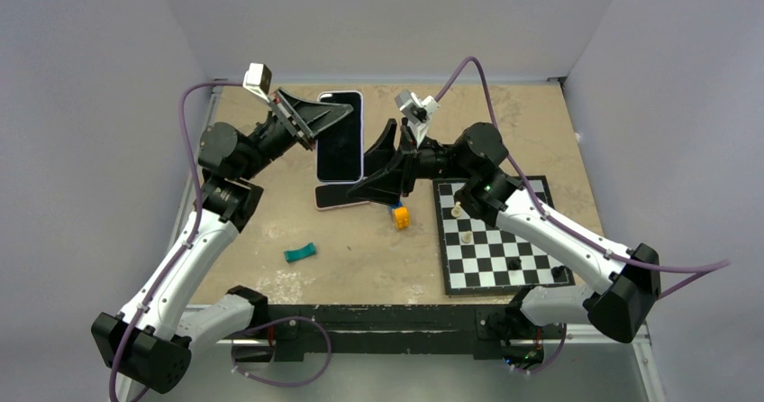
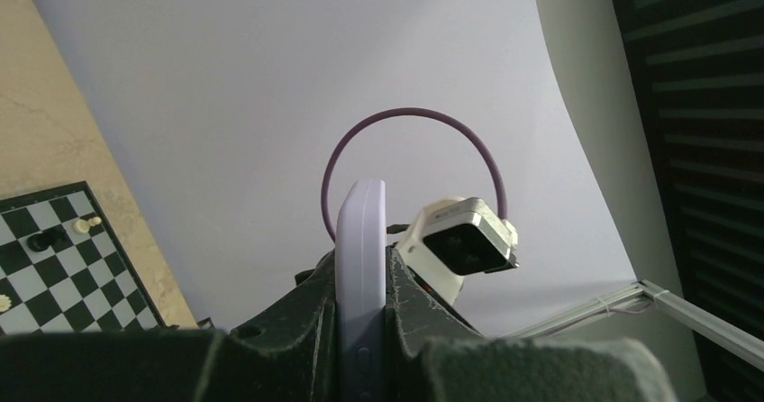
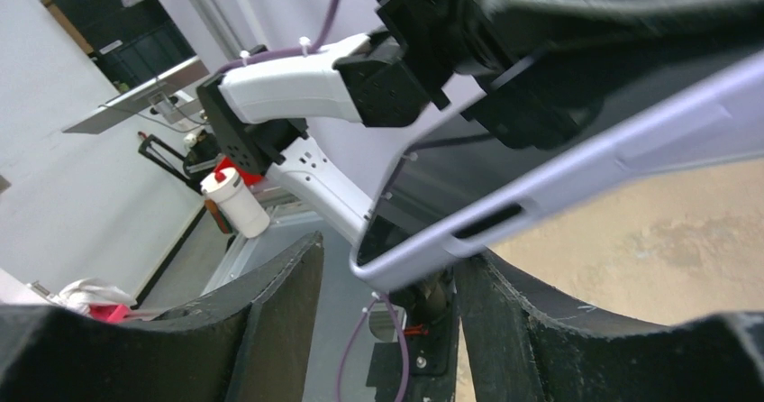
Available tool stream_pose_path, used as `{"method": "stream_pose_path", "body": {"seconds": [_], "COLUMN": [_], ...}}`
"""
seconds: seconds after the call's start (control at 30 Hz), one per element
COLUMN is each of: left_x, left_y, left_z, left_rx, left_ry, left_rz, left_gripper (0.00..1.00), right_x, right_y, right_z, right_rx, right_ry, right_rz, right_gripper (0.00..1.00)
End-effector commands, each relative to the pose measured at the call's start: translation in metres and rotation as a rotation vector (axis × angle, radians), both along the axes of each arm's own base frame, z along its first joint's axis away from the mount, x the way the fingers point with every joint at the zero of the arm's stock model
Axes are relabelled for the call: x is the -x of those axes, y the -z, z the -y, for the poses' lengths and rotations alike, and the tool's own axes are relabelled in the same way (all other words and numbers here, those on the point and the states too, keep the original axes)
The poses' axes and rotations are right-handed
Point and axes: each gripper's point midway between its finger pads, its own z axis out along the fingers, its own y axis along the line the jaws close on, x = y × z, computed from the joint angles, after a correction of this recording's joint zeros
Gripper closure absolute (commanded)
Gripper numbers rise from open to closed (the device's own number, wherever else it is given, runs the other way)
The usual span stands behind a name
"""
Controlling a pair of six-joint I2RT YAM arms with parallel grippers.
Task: Take the phone out of the phone case
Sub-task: Remove the phone case from the phone.
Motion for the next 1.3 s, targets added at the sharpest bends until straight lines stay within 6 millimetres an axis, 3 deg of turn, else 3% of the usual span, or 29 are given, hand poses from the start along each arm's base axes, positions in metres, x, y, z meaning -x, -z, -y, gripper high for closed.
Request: {"method": "stream_pose_path", "body": {"seconds": [0.0,0.4,0.57,0.6,0.63,0.9,1.13,1.27], "left_x": [0.007,0.009,0.017,0.019,0.023,0.053,0.066,0.068], "left_y": [-0.025,-0.03,-0.033,-0.034,-0.035,-0.05,-0.054,-0.053], "left_z": [-0.007,-0.007,-0.006,-0.006,-0.006,-0.005,-0.005,-0.003], "left_rx": [0.001,0.013,0.029,0.034,0.041,0.129,0.151,0.157], "left_ry": [-0.042,-0.032,0.003,0.013,0.025,0.184,0.239,0.263], "left_rz": [0.102,0.106,0.1,0.1,0.1,0.073,0.053,0.039], "left_gripper": [1.0,1.0,1.0,1.0,1.0,1.0,1.0,1.0], "right_x": [0.022,0.006,-0.012,-0.015,-0.018,-0.061,-0.088,-0.091], "right_y": [-0.035,-0.026,-0.028,-0.027,-0.026,0.006,0.001,-0.001], "right_z": [0.009,-0.004,-0.009,-0.01,-0.011,-0.016,-0.028,-0.032], "right_rx": [-0.104,-0.078,-0.078,-0.077,-0.073,0.026,0.063,0.065], "right_ry": [-0.047,-0.009,0.066,0.073,0.077,0.132,0.17,0.159], "right_rz": [0.088,0.073,0.068,0.065,0.066,0.184,0.284,0.33], "right_gripper": [0.38,0.61,0.81,0.87,0.99,1.0,1.0,1.0]}}
